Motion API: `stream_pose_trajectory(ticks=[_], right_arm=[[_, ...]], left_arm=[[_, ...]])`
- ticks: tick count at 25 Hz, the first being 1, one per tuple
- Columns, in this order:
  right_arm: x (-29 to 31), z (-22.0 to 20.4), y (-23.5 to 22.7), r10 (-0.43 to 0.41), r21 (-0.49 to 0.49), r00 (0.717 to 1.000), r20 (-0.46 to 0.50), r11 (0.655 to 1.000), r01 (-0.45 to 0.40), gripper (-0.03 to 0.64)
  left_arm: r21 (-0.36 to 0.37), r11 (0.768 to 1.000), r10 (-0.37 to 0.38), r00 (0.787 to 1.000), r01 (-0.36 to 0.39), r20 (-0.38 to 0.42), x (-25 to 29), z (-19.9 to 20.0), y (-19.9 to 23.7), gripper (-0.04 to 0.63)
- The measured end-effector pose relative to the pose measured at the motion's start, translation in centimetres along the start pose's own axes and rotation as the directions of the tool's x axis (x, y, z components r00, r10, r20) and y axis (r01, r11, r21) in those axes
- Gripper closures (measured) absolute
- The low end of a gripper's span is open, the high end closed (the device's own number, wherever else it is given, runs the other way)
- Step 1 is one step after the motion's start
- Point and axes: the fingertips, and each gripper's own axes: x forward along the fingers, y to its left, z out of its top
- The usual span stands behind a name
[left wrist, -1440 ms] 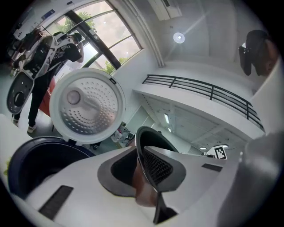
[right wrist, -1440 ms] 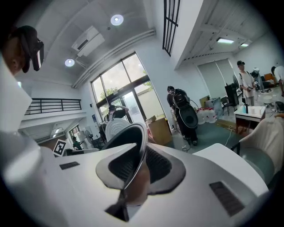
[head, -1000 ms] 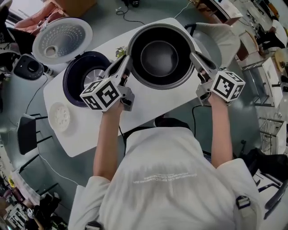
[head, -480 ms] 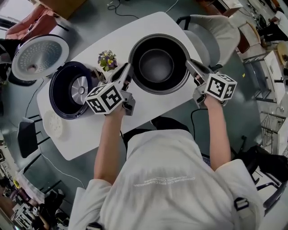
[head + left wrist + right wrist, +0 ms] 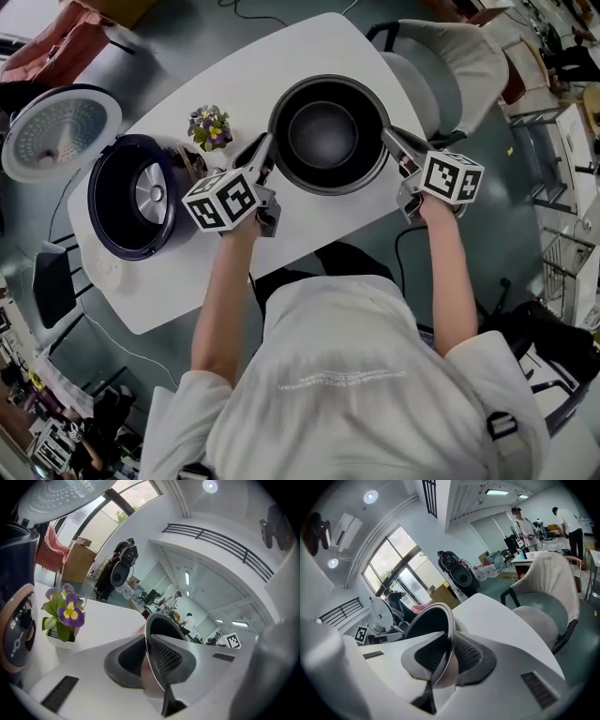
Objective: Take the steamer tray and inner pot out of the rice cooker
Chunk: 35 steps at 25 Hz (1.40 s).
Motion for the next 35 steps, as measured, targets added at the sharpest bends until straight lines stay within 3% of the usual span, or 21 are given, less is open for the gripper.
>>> stream_pose_trajectory(ticks=[9, 16, 21, 26, 29, 35], right_arm=[[1.4, -0.7, -1.7, -0.028, -0.002, 0.999, -0.031, 1.0, 0.028, 0.54], [1.5, 0.0, -1.9, -0.029, 0.035, 0.999, 0.033, 0.999, 0.028, 0.54], [1.9, 1.3, -1.6, -0.086, -0.063, 0.993, 0.079, 0.994, 0.091, 0.476], [0.6, 3.4, 0.8, -0.169, -0.288, 0.972, 0.165, 0.934, 0.211, 0.476], [-0.3, 4.2, 2.7, -0.187, -0.37, 0.96, 0.207, 0.894, 0.254, 0.485], [-1.8, 5.2, 8.1, -0.17, -0.49, 0.955, 0.243, 0.828, 0.272, 0.495]], left_arm=[[0.018, 1.0, 0.018, 0.999, -0.017, -0.04, 1.8, -1.8, 1.6, 0.539], [0.034, 0.999, 0.03, 0.999, -0.029, -0.019, 1.6, -1.9, 1.4, 0.532], [0.144, 0.988, 0.044, 0.999, -0.046, 0.019, 1.3, -0.5, 1.8, 0.516], [0.286, 0.957, 0.024, 0.998, -0.041, 0.064, -1.0, 2.3, 1.3, 0.506], [0.344, 0.939, -0.003, 0.996, -0.027, 0.087, -2.9, 3.4, 0.8, 0.506], [0.365, 0.931, -0.072, 0.985, 0.009, 0.158, -7.8, 6.1, -0.3, 0.525]])
